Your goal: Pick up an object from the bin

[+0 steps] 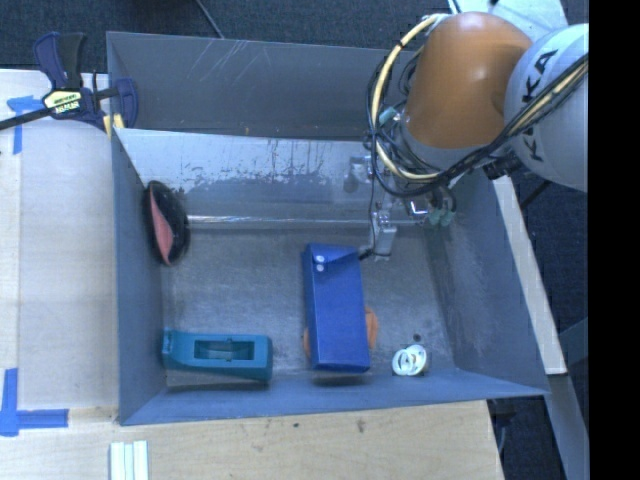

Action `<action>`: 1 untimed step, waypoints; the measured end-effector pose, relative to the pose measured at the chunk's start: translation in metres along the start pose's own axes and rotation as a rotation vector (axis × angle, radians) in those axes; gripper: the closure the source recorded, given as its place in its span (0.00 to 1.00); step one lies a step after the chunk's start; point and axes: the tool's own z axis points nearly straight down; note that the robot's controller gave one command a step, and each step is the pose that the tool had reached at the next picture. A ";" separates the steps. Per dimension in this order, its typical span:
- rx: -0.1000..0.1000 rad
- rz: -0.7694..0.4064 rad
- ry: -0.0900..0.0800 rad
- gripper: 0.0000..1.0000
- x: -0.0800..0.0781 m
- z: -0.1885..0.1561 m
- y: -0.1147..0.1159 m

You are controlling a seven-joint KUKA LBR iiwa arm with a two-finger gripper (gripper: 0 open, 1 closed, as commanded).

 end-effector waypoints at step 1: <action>-0.002 -0.060 0.009 0.00 0.006 0.042 0.026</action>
Offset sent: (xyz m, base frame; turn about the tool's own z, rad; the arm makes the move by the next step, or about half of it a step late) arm -0.0497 0.0190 -0.0687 0.0334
